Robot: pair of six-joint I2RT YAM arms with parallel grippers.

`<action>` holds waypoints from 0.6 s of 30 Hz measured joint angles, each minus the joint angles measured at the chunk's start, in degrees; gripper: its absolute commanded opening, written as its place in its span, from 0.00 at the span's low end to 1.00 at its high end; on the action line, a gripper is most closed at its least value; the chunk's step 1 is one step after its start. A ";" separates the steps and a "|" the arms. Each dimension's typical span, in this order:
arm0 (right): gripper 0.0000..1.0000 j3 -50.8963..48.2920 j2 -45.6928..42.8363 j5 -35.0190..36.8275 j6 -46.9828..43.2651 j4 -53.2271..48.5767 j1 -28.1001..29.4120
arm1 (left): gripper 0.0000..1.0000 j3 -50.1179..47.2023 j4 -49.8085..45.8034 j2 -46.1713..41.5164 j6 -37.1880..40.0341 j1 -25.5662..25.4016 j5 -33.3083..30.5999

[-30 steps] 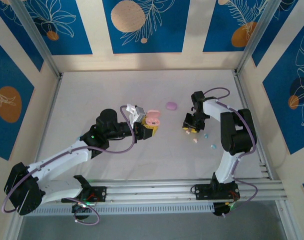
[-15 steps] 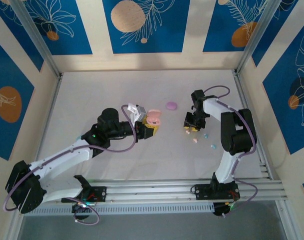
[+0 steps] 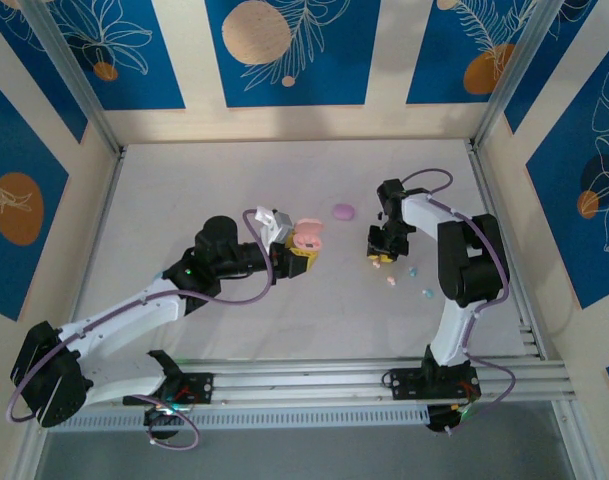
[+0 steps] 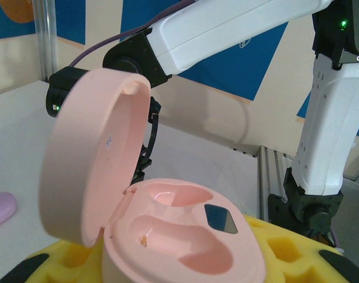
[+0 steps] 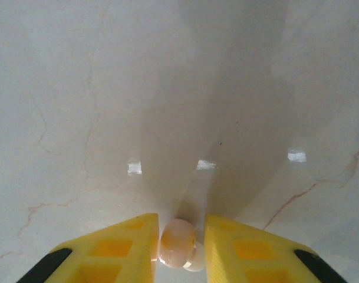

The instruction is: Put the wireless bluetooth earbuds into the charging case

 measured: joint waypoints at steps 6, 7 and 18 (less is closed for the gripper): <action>0.28 0.96 0.72 0.02 -0.22 -0.46 0.00 | 0.26 0.00 0.00 -0.81 0.00 0.00 -0.02; 0.28 1.16 1.09 0.02 -0.26 -0.46 0.11 | 0.26 0.00 0.00 -1.05 0.00 0.00 -0.02; 0.27 1.51 1.88 0.44 -0.68 -1.57 0.74 | 0.26 0.00 0.00 -1.46 0.00 0.00 -0.02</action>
